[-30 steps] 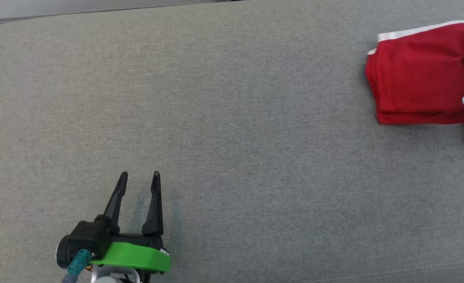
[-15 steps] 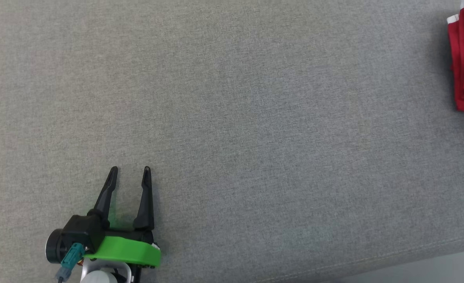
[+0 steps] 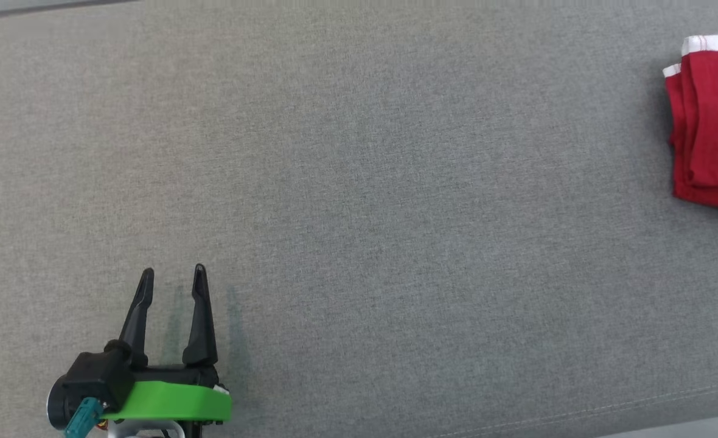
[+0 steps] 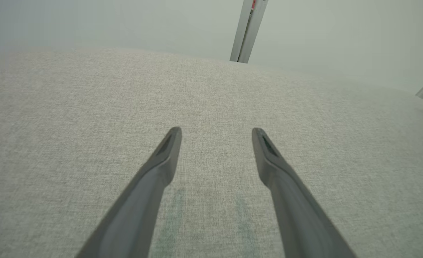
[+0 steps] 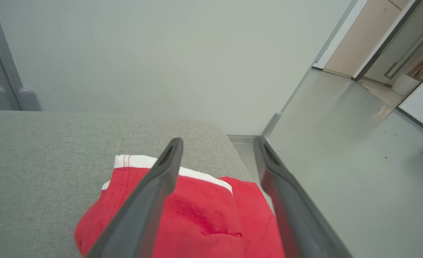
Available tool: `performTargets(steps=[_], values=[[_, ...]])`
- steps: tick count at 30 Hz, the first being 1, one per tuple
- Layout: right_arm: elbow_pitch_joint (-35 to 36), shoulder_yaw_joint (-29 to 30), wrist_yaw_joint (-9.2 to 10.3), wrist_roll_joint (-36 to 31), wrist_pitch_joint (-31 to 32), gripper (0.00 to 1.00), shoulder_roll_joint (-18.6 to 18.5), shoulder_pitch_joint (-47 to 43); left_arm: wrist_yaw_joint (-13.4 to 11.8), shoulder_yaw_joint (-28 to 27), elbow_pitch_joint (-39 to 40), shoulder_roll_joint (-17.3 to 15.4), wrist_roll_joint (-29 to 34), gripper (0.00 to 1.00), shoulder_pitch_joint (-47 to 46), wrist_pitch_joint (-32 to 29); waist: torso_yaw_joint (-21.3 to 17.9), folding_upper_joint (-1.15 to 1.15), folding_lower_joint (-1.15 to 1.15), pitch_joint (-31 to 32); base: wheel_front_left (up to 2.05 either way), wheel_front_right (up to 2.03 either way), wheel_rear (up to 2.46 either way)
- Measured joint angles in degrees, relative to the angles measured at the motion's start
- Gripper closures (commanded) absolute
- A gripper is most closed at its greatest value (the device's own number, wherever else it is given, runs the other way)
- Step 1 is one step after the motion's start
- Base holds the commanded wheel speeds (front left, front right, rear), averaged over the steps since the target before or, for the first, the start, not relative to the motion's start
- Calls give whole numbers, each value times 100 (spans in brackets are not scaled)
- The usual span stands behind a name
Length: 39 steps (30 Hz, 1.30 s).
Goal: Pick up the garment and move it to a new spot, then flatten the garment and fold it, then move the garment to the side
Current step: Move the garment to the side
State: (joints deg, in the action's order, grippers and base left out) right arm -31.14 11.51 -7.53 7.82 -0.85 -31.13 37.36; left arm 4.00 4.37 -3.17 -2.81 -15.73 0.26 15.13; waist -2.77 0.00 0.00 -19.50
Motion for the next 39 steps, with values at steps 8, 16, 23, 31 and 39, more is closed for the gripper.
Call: performTargets(steps=[8,16,23,31,39], values=[[1149,-576,0,218,-864,0,572,-1689,-185,-143,66,0,-91,0,416,0,132,0,0,637,0,0,0],[1592,-969,0,-153,-1389,0,1525,-3030,-350,-259,-216,1,-70,0,816,0,309,0,0,1294,0,0,0],[2341,-929,0,-532,-1414,0,2305,-3991,-428,-302,-354,1,89,0,828,0,623,0,0,1602,0,0,0],[2702,-871,0,-617,-1415,0,2692,-4564,-323,-259,-475,1,94,0,916,0,813,0,0,1931,0,0,0],[2822,-810,0,-673,-1415,0,2785,-4645,-227,-227,-502,1,65,0,922,0,755,0,-1,2079,0,0,0]])
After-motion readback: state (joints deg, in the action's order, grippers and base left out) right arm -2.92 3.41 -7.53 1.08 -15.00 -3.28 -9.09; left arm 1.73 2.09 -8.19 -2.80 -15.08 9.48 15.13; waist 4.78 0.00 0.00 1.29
